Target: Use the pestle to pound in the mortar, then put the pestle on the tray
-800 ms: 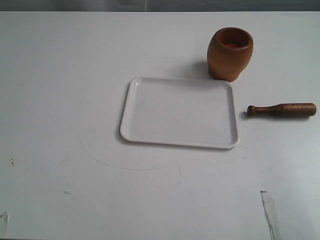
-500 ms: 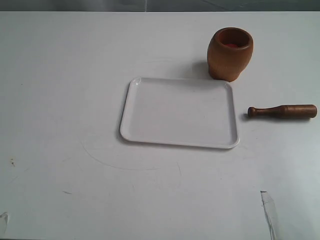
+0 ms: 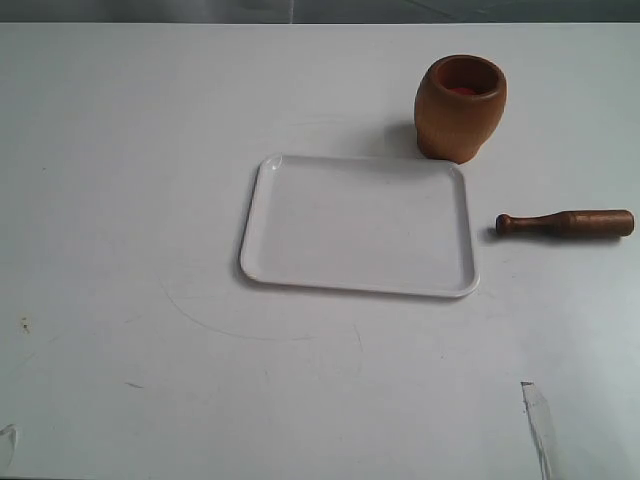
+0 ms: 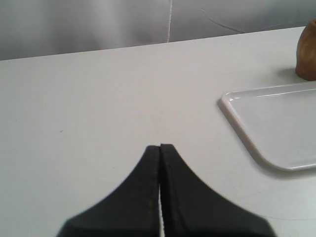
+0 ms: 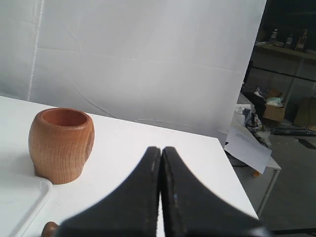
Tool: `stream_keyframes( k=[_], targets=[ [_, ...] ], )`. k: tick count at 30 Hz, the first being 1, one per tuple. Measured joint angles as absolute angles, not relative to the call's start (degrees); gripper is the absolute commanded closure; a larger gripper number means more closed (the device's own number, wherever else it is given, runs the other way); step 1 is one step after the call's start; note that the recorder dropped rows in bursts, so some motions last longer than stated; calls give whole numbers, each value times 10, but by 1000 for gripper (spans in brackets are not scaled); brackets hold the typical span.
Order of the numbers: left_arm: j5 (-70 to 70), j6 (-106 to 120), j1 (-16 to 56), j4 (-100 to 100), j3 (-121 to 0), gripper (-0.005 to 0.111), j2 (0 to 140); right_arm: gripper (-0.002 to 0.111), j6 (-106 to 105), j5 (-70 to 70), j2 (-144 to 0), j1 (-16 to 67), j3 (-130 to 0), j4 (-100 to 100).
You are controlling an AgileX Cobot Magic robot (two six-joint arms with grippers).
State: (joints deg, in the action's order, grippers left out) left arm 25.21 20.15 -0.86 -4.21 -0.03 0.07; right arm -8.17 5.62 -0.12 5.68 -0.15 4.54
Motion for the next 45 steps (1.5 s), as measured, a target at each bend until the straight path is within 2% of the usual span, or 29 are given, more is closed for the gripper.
stream_keyframes(
  k=[8, 15, 24, 37, 45],
  targets=[
    [252, 201, -9, -42, 0, 107, 1, 108, -72, 56, -1, 57, -1, 39],
    [252, 201, -9, -42, 0, 107, 1, 108, -56, 56, -1, 57, -1, -82],
    [252, 201, -9, -42, 0, 107, 1, 108, -45, 55, -1, 57, -1, -135],
    [252, 201, -9, -42, 0, 107, 1, 108, -43, -12, -1, 57, -1, -156],
    [252, 201, -9, -42, 0, 107, 1, 108, -28, -51, -1, 57, -1, -294]
  ],
)
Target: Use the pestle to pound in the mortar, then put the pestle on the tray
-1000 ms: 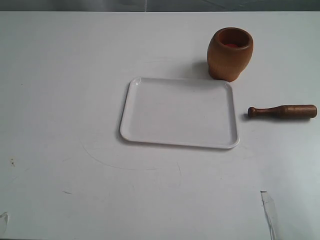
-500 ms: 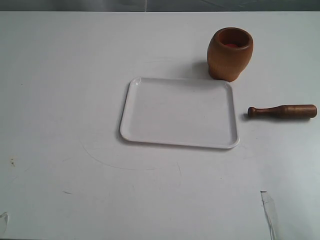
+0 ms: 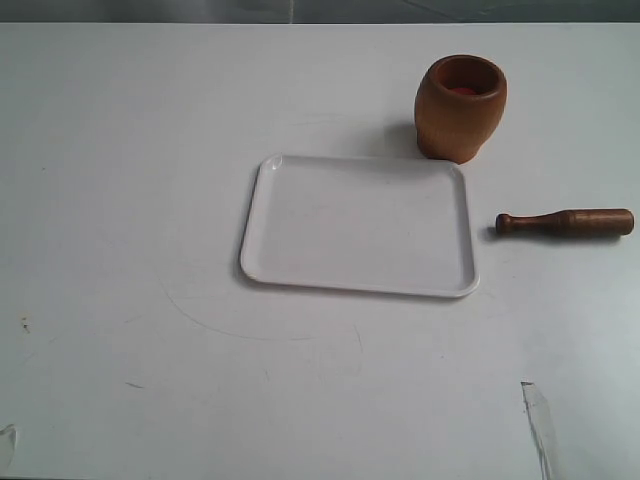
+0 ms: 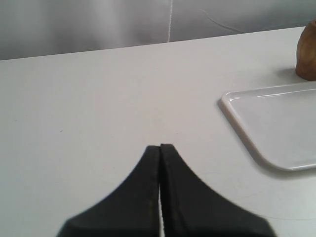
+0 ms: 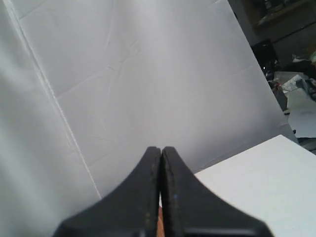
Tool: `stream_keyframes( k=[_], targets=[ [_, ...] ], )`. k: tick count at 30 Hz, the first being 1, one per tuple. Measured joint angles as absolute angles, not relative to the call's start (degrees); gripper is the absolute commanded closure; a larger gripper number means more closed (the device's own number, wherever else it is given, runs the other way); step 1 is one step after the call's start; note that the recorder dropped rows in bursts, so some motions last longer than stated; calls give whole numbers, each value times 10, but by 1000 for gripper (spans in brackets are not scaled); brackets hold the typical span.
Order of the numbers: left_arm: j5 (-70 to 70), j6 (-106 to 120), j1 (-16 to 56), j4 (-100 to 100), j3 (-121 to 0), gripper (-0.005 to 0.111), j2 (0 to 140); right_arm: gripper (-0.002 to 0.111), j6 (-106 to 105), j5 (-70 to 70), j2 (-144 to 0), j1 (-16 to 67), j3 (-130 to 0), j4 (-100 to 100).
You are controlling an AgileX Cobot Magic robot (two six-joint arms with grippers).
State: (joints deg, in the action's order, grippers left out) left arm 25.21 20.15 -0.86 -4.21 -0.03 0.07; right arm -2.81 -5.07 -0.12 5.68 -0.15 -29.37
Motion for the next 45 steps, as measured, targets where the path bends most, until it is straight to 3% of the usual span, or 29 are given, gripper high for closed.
stream_keyframes(
  k=[9, 17, 25, 32, 37, 45],
  targets=[
    [252, 201, -9, -42, 0, 107, 1, 108, -51, -77, -1, 57, -69, -255],
    [252, 201, -9, -42, 0, 107, 1, 108, -177, -47, -116, 57, -244, -243],
    [252, 201, -9, -42, 0, 107, 1, 108, -272, 144, -431, 62, -478, -154],
    [252, 201, -9, -42, 0, 107, 1, 108, -574, 405, -709, 146, -610, -149],
    [252, 201, -9, -42, 0, 107, 1, 108, -675, 532, -851, 171, -636, -145],
    [252, 201, -9, -42, 0, 107, 1, 108, -682, 622, -955, 171, -636, -84]
  ],
)
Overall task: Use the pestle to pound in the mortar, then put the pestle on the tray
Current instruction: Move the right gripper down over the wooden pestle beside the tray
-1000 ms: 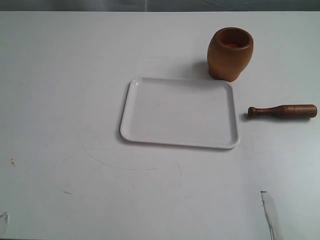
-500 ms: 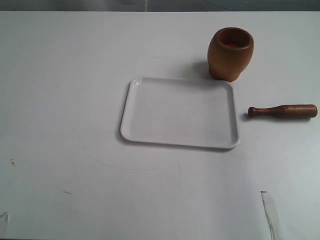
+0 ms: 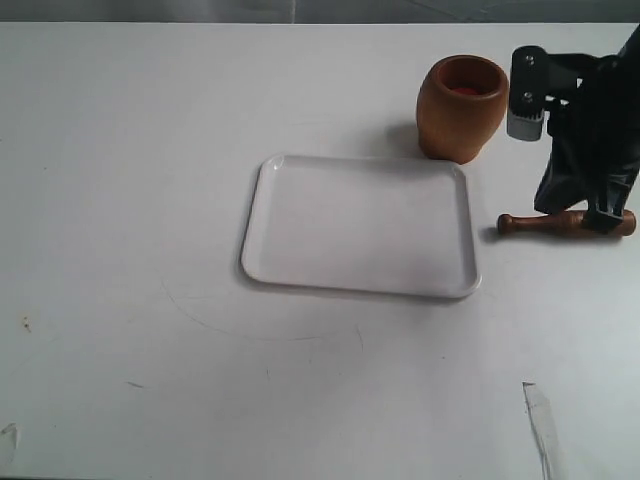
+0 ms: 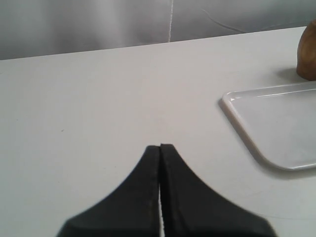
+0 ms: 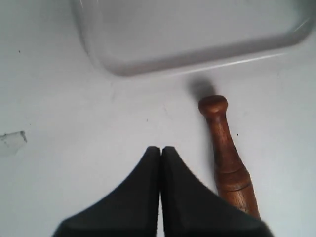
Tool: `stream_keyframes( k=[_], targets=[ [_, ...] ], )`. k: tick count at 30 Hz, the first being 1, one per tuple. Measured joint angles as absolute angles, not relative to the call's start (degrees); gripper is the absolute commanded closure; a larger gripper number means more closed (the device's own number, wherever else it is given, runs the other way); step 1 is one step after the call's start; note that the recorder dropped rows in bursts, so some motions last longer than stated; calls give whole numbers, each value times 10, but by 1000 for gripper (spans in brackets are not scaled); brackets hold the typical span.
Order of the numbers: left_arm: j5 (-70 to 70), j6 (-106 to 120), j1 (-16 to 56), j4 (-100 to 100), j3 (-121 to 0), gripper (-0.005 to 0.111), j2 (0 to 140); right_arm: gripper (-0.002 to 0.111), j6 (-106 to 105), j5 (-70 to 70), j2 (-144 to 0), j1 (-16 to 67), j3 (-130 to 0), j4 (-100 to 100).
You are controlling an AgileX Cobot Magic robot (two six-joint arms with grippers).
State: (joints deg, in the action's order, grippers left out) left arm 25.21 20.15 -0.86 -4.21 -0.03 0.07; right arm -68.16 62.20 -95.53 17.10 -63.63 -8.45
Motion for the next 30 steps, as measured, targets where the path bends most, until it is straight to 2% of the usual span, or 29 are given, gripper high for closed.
stream_keyframes(
  k=[8, 11, 17, 20, 30],
  targets=[
    [252, 201, -9, -42, 0, 107, 1, 106, -682, 587, -1003, 171, -638, -26],
    [252, 201, -9, -42, 0, 107, 1, 93, -682, 576, -1018, 171, -638, -23],
    [252, 201, -9, -42, 0, 107, 1, 58, -684, 548, -1043, 171, -638, -22],
    [252, 201, -9, -42, 0, 107, 1, 49, -686, 525, -1052, 171, -638, -19],
    [252, 201, -9, -42, 0, 107, 1, 48, -685, 460, -1086, 171, -638, -9]
  ],
)
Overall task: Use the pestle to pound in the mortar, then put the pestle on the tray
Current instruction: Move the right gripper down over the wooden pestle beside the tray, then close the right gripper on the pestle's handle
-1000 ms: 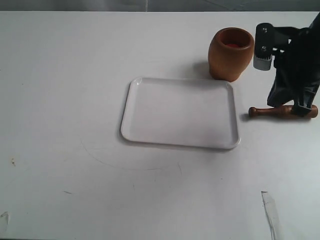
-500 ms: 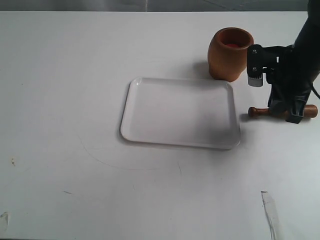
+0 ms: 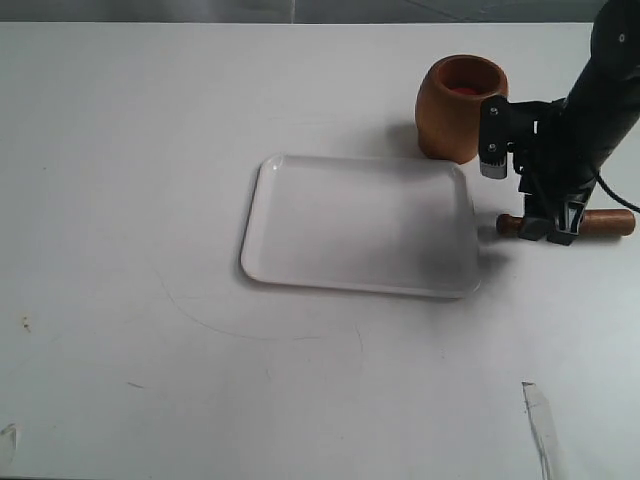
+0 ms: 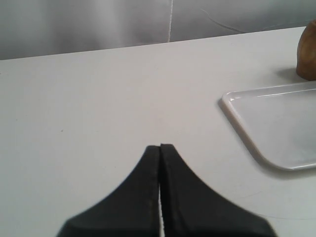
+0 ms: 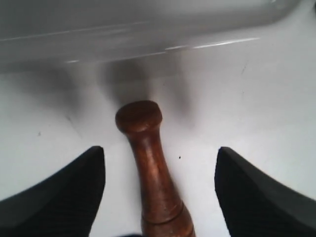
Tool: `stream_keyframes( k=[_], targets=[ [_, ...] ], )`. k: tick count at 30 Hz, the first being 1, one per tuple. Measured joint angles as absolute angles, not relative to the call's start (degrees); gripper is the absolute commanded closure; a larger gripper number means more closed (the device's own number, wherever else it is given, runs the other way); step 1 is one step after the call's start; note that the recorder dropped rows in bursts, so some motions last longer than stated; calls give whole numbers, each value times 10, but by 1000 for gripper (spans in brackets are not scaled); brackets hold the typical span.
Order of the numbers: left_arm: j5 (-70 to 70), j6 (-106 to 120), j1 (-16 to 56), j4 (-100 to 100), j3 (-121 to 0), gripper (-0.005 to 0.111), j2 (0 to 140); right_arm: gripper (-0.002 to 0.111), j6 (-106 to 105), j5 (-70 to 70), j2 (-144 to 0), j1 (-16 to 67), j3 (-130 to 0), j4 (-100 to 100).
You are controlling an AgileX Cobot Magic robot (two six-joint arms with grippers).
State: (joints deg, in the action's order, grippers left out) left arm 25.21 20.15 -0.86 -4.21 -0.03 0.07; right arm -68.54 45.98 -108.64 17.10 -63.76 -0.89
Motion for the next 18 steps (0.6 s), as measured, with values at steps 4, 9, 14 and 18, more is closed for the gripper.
stream_keyframes(
  k=[4, 9, 14, 18],
  targets=[
    [252, 201, -9, -42, 0, 107, 1, 49, -685, 447, -1104, 171, -638, -5],
    [252, 201, -9, -42, 0, 107, 1, 54, -686, 436, -1123, 171, -638, -5],
    [252, 201, -9, -42, 0, 107, 1, 66, -686, 434, -1128, 171, -638, -4],
    [252, 201, -9, -42, 0, 107, 1, 96, -686, 435, -1131, 171, -639, -4]
  ],
)
